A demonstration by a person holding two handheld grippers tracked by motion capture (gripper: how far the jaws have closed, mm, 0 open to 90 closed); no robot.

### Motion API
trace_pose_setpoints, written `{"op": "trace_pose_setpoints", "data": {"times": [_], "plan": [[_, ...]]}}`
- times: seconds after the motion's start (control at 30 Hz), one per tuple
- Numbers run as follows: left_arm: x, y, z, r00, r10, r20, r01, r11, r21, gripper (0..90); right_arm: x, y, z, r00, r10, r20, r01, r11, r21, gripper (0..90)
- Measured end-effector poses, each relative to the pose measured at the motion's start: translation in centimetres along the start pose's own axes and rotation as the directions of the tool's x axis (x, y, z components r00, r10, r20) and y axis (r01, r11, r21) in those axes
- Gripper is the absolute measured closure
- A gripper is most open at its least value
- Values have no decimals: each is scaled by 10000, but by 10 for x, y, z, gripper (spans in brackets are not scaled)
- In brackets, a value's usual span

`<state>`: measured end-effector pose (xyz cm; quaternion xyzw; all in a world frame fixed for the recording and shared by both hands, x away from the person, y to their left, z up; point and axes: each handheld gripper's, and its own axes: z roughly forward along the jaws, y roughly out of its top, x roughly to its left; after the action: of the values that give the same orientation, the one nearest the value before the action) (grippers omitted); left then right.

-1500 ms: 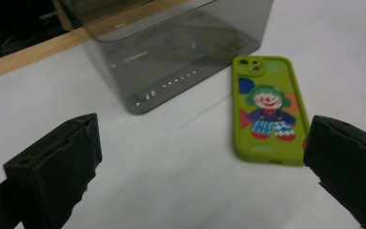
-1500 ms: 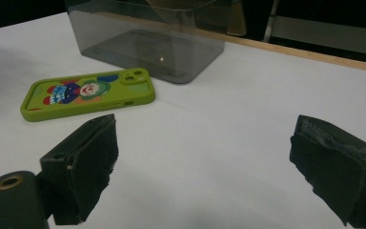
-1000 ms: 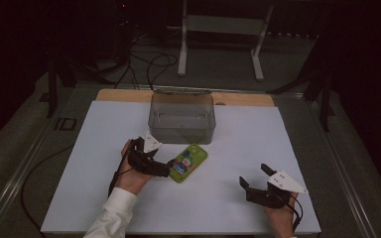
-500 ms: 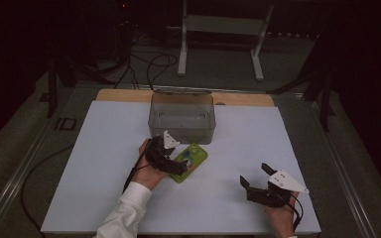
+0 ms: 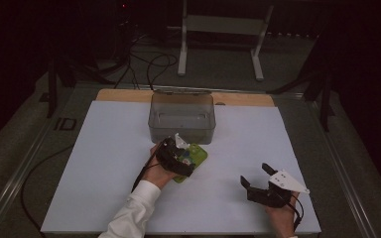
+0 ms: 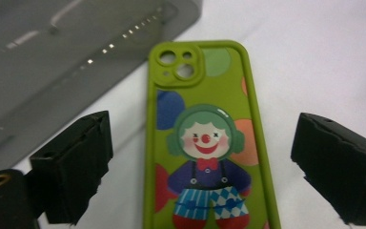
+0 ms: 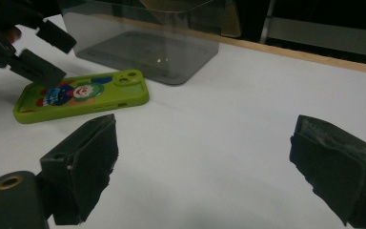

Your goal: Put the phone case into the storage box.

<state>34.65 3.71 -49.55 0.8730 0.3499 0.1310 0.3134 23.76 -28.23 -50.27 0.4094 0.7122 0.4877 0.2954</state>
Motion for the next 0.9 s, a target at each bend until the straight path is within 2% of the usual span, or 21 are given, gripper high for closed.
{"op": "trace_pose_setpoints", "data": {"times": [0.17,0.47,0.73,0.9], "plan": [[1,-1,10,9997,-128,221,118,9989,456,103,0,0,0,10000,-16,-2,16,10000,-1,89],[1,-3,21,9994,-195,283,161,9932,1157,139,-1,0,0,10000,7,22,-7,10000,2,89],[4,-6,24,9984,-303,468,227,9877,1548,143,-1,0,0,10000,-24,7,24,10000,2,89],[2,-5,24,9988,-314,382,248,9865,1622,142,0,0,1,10000,-44,-2,44,10000,18,89]]}}
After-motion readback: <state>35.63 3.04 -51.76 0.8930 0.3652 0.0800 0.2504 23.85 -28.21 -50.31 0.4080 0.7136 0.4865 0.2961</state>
